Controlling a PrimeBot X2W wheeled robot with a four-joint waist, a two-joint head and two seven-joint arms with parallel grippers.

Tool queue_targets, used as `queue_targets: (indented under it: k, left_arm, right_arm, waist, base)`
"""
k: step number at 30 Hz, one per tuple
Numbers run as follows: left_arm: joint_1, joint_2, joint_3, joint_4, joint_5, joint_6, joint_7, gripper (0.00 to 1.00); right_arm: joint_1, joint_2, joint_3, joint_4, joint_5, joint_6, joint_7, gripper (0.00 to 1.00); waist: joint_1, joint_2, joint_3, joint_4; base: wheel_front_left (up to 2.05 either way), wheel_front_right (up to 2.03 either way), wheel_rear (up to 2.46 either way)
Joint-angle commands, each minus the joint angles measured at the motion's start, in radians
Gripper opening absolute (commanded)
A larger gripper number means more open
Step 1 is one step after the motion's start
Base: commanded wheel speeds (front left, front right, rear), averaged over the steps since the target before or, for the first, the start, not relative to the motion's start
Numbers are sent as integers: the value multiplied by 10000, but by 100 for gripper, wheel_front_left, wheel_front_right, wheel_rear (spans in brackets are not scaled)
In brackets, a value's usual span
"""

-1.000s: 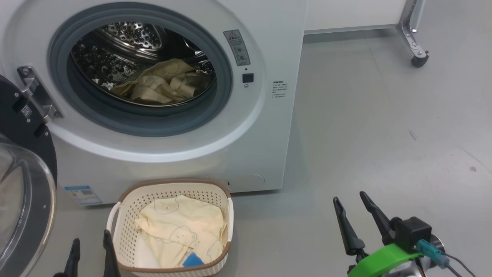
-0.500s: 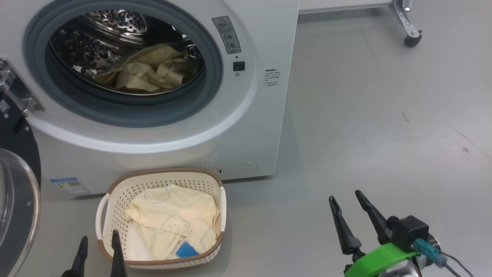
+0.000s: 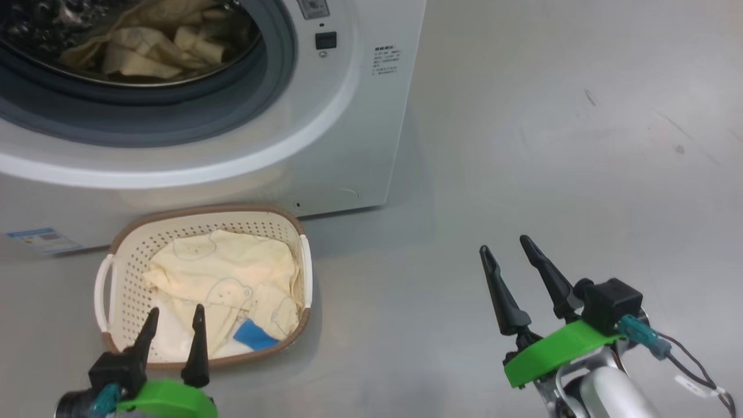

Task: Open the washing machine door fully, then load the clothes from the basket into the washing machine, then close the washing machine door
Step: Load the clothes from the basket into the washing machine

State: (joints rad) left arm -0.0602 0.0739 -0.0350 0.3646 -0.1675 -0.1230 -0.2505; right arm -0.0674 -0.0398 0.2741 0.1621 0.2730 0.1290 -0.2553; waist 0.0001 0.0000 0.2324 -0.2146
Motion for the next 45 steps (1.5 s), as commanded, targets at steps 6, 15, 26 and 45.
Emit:
queue_targets:
  k: [6,15,26,45]
  left_arm:
    - [-1701,615,139,1158,-221,-39,622,100]
    - [-3564,1040,224,2731,-649,-50,1715,100]
    - [-5512,1239,363,4514,-991,166,2764,100]
    - [-7903,1941,326,6430,-1028,684,3286,100]
  right_arm:
    - [-942,-104,341,-460,257,17,-65,100]
    - [-1806,-104,617,-629,484,17,-65,100]
    - [-2656,-104,962,-805,588,17,-65,100]
    - [-3395,-104,1177,-1093,608,17,-65,100]
  waist:
    - [-1,0,1444,-477]
    - [-1,0,2862,-707]
    - [-1,0,4318,-931]
    - [-1,0,6223,-1162]
  base:
    - [0,0,0]
    - [0,0,0]
    - [0,0,0]
    - [0,0,0]
